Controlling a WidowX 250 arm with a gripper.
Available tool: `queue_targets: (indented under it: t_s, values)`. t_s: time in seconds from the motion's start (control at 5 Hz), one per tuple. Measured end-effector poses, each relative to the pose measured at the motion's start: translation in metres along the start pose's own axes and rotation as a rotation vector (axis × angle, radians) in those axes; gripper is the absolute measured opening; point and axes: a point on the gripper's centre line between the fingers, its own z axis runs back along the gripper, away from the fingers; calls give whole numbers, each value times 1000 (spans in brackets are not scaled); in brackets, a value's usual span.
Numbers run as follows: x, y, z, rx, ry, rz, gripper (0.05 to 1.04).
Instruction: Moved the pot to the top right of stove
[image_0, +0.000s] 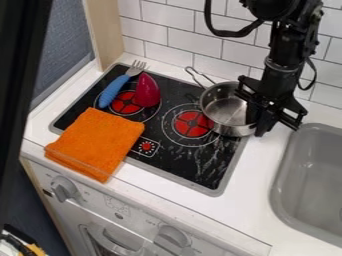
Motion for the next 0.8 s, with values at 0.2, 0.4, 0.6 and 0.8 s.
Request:
queue_targets:
  t_s: [0.2,0.4,0.6,0.8]
  values:
    - [2,-5,21,-27,-89,-2,573]
    - [2,-3,60,-52,-216,60,870]
    - [-11,10,74,-12,-217,166,1011]
    - [-27,15,64,1,-158,215,1009]
